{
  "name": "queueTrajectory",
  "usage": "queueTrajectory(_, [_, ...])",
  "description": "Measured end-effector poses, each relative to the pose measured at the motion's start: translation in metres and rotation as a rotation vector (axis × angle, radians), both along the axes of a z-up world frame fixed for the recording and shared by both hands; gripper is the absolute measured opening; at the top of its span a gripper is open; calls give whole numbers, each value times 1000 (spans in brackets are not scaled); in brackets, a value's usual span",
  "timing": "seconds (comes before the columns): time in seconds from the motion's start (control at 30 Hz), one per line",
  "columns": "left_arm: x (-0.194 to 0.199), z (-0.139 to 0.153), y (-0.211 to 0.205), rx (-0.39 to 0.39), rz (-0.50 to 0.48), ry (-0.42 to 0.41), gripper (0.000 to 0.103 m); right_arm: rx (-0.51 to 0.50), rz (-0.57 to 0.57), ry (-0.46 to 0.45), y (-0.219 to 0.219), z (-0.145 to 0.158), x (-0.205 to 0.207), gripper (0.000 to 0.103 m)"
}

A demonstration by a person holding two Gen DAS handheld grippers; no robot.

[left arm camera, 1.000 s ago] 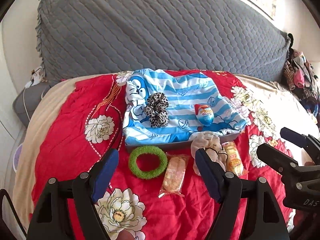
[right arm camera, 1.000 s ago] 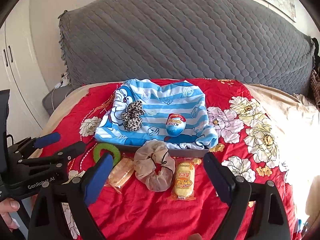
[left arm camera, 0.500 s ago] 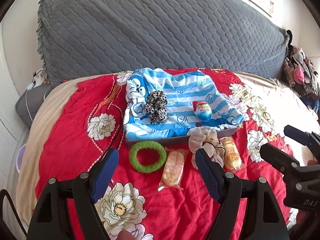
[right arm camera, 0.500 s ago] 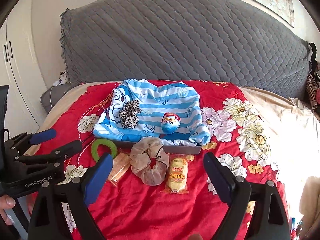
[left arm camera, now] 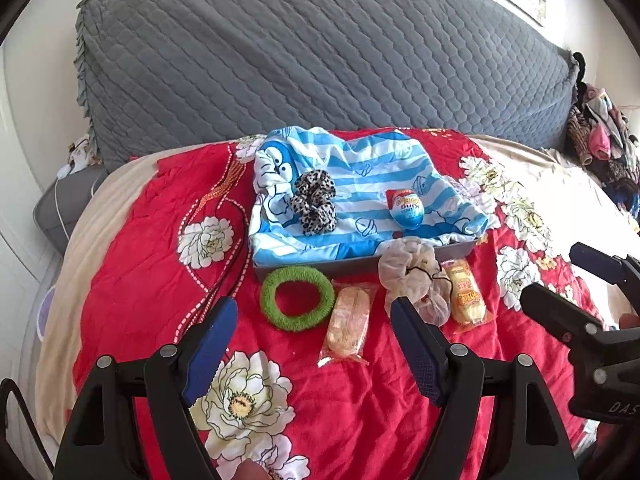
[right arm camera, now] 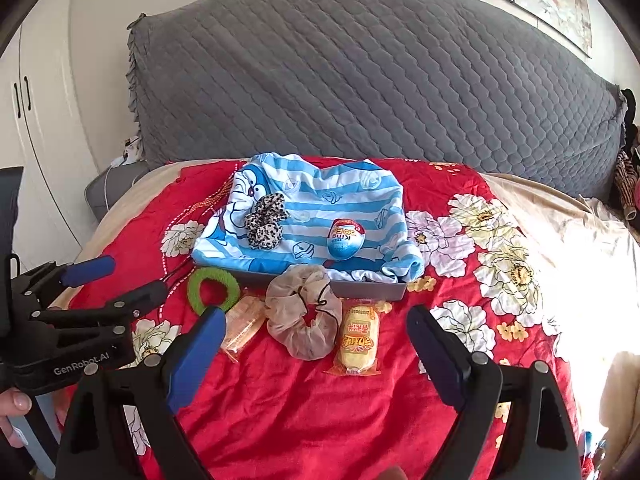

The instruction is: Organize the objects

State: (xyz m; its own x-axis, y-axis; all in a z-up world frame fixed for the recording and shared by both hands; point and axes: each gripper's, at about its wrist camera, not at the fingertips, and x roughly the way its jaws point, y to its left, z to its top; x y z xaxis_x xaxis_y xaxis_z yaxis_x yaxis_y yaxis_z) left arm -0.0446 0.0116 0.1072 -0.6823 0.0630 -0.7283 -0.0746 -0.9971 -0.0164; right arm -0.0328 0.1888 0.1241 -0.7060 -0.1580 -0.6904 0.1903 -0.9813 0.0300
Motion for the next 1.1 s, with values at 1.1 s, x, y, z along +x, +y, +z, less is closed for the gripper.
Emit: queueTrajectory(1.1, [35,-5,-1,6,8,-13,81,-22,3,-19,4,-5,33,94])
